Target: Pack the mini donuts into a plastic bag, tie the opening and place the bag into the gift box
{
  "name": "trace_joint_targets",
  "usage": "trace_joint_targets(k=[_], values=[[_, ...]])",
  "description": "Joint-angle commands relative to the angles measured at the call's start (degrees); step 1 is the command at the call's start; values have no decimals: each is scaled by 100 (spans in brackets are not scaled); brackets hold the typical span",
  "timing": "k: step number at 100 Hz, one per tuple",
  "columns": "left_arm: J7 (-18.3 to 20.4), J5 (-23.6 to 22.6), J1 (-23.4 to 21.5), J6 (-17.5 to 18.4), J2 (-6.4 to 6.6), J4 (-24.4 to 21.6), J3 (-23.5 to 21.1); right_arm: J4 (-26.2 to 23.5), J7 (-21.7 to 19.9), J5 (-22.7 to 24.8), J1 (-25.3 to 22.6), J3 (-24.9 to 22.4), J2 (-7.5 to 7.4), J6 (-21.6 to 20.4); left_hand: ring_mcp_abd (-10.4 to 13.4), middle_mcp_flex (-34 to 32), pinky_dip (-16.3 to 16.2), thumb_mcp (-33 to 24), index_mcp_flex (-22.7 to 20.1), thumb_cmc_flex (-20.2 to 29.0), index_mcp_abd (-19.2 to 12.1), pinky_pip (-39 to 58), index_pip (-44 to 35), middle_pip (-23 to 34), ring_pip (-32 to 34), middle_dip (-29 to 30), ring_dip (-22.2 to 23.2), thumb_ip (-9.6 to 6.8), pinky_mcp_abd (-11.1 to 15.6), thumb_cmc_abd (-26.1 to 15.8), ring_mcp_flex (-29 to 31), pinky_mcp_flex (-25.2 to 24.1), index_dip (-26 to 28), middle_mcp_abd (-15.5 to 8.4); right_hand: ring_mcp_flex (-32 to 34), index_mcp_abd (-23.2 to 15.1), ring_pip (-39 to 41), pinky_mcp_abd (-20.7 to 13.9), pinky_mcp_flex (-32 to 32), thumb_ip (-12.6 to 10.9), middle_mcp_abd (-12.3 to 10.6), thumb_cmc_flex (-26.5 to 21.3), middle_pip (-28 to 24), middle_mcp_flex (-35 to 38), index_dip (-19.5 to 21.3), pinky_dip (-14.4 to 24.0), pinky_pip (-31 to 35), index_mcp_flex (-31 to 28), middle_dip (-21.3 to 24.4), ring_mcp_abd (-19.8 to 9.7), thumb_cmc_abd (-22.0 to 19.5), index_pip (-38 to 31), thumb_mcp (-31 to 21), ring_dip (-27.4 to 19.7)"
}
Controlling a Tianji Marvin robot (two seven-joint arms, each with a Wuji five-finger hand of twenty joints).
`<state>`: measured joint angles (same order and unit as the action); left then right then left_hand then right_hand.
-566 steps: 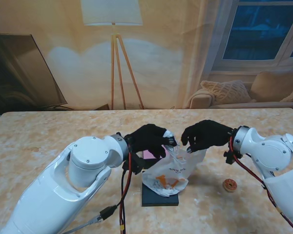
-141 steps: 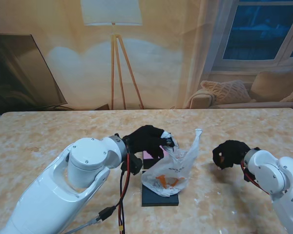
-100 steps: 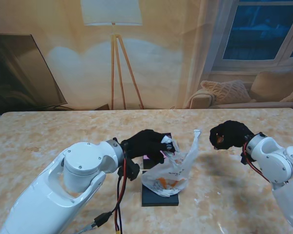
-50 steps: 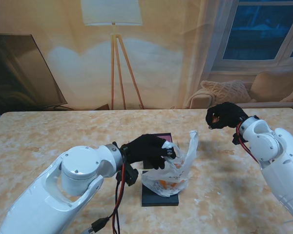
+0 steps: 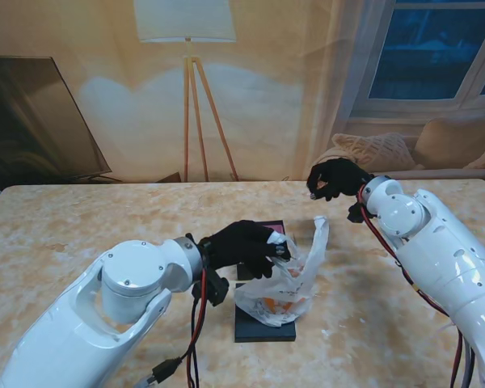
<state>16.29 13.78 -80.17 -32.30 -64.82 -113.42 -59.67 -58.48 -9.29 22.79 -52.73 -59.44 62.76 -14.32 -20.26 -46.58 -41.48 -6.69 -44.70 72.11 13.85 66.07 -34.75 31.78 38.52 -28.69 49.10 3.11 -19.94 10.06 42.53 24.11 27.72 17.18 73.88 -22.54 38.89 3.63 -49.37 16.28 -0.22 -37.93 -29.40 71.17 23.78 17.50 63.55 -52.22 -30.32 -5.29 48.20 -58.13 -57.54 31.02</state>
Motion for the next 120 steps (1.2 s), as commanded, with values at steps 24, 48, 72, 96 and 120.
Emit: trace_joint_targets(k=[24, 48, 72, 96, 120], values=[[-2, -15, 34, -35, -50, -8, -18, -519, -894, -402, -458, -255, -57, -254, -46, -91, -77, 39, -169, 179, -100, 120, -113, 45, 111, -13, 89, 65, 64, 68, 90, 25, 61, 10, -55, 19, -48, -182, -21, 87, -608, -80, -254, 282, 105, -22, 1, -89, -40, -503, -81, -562, -132, 208], [-200, -36, 153, -133, -125, 55, 58, -1420, -1554, -532, -1148, -821, -286, -436, -34, -90, -81, 42, -163, 178, -112, 127, -118, 51, 115, -16, 91, 68, 72, 62, 95, 28, 65, -2, -12, -11, -13, -181, -34, 103, -626, -44, -259, 330, 75, 8, 54, -140, -39, -519, 6, -544, -192, 232], [-343, -28, 288, -236, -190, 145, 126, -2010, -2132, -643, -1523, -1091, -458, -584, -39, -88, -83, 36, -163, 179, -109, 132, -122, 51, 119, -15, 94, 67, 71, 64, 97, 37, 60, 3, 17, -41, 17, -157, -23, 104, -638, -18, -249, 350, 70, 89, 119, -151, -73, -530, 53, -525, -212, 261], [-431, -32, 368, -294, -230, 220, 154, -2266, -2576, -899, -1593, -1061, -565, -746, -31, -90, -85, 36, -158, 184, -97, 134, -124, 55, 122, -15, 95, 67, 77, 67, 101, 45, 55, 7, 37, -136, 34, -200, -25, 111, -700, 33, -230, 385, 57, 165, 135, -170, -93, -592, 89, -489, -205, 286], [-487, -49, 392, -327, -248, 232, 146, -2501, -3074, -1030, -1591, -944, -682, -732, -33, -90, -84, 34, -160, 184, -105, 130, -133, 57, 125, -14, 96, 67, 82, 66, 104, 43, 53, 12, 55, -168, 45, -230, -13, 114, -710, 53, -202, 386, 55, 246, 149, -146, -110, -596, 50, -466, -182, 304]])
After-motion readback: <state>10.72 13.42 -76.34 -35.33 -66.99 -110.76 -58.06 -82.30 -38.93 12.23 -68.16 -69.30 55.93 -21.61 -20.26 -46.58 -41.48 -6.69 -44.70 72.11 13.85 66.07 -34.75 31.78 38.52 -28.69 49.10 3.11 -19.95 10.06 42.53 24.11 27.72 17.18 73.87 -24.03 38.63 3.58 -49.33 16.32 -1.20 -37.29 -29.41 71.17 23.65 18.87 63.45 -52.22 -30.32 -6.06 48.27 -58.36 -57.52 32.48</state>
